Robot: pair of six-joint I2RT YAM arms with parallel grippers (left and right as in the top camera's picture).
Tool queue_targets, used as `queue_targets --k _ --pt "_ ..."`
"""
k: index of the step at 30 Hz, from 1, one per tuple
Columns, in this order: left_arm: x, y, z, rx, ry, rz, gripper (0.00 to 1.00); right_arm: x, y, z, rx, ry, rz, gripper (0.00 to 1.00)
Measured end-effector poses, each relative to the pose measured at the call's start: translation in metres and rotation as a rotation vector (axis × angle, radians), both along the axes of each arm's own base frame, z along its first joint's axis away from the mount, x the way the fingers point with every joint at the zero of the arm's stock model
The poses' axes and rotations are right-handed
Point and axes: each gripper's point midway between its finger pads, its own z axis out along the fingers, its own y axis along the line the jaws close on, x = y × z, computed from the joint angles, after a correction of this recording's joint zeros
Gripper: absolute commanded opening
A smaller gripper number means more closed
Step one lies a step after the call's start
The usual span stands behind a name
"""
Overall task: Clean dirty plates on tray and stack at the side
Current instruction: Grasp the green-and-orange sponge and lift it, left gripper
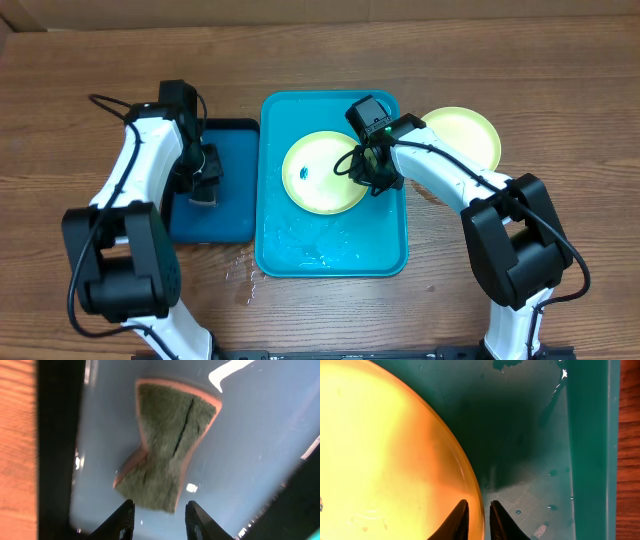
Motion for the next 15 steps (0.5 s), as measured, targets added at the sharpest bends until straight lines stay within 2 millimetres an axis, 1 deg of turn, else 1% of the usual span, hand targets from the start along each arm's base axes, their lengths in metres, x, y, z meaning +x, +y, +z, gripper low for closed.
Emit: queue_targets --k 4,7,10,15 --pt "0.003 0.0 -0.017 -0.002 0.028 -0.046 0.36 0.0 0.0 0.0 0.0 0.0 -0.001 0.17" --pt "0.005 0.0 -0.025 -0.003 0.036 -0.065 0.36 0.0 0.0 0.0 0.0 0.0 0.0 0.18" --pt "0.007 0.001 -0.03 -0.003 0.035 -0.077 0.35 0.0 0.0 0.0 -0.001 0.0 0.0 0.18" --pt "0.009 0.001 -0.03 -0.002 0.029 -0.093 0.29 0.0 0.0 0.0 -0.001 0.0 -0.001 0.18"
